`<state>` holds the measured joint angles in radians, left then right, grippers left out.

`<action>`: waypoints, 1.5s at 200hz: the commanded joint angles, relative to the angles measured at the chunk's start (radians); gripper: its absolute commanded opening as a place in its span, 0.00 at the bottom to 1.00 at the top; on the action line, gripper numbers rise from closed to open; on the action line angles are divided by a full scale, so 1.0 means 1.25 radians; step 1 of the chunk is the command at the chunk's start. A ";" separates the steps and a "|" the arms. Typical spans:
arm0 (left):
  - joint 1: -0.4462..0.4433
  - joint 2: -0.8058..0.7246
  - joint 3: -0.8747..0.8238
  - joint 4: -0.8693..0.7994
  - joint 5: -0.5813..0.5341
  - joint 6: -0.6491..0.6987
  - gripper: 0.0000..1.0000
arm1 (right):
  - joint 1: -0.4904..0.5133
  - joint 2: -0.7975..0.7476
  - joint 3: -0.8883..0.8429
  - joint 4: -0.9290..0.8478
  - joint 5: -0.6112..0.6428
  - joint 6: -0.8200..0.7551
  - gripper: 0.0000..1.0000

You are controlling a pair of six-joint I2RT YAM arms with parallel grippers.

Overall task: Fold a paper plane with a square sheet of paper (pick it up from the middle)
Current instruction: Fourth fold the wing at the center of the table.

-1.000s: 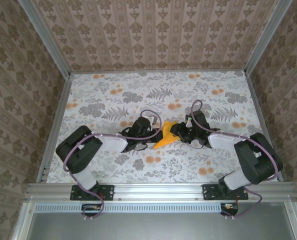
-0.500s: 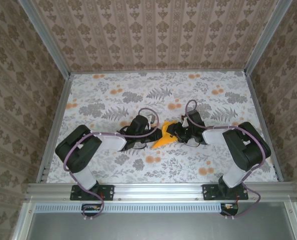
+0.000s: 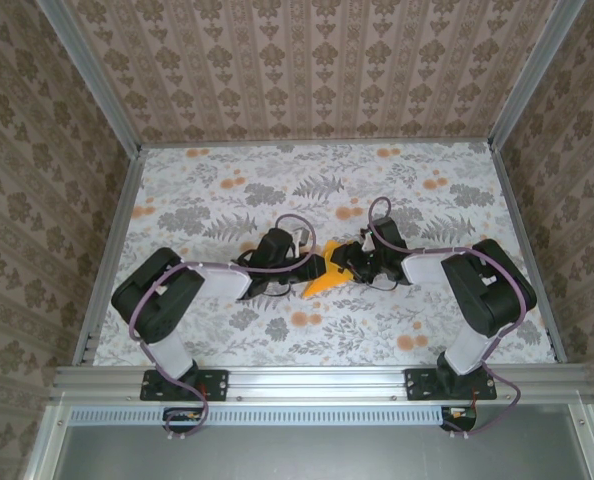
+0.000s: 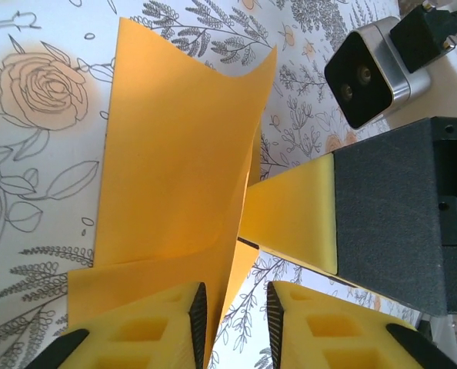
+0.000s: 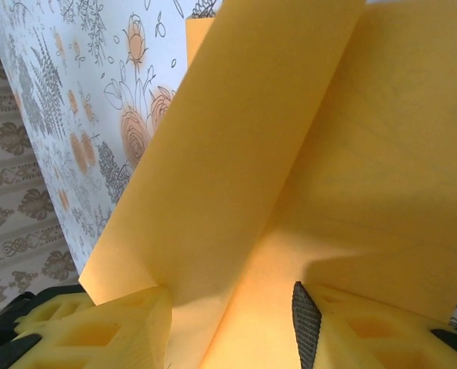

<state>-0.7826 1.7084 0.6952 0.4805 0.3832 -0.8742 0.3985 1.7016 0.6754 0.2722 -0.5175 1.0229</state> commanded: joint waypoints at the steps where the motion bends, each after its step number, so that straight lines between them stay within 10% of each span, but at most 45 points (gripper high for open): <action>1: 0.015 -0.010 -0.012 0.002 0.028 0.059 0.35 | 0.003 0.017 0.013 -0.087 0.051 -0.012 0.48; 121: -0.016 -0.011 0.033 -0.168 0.014 0.214 0.33 | 0.003 0.021 0.024 -0.123 0.052 -0.008 0.49; 209: -0.022 0.021 0.062 -0.172 -0.003 0.258 0.13 | 0.002 -0.030 0.041 -0.154 0.020 -0.038 0.49; 300: -0.056 0.041 0.067 -0.105 0.000 0.130 0.07 | 0.003 -0.102 0.020 -0.173 0.022 -0.092 0.53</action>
<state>-0.8391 1.7290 0.7464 0.3267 0.3954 -0.6533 0.3985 1.5658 0.7113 0.0929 -0.4950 0.9333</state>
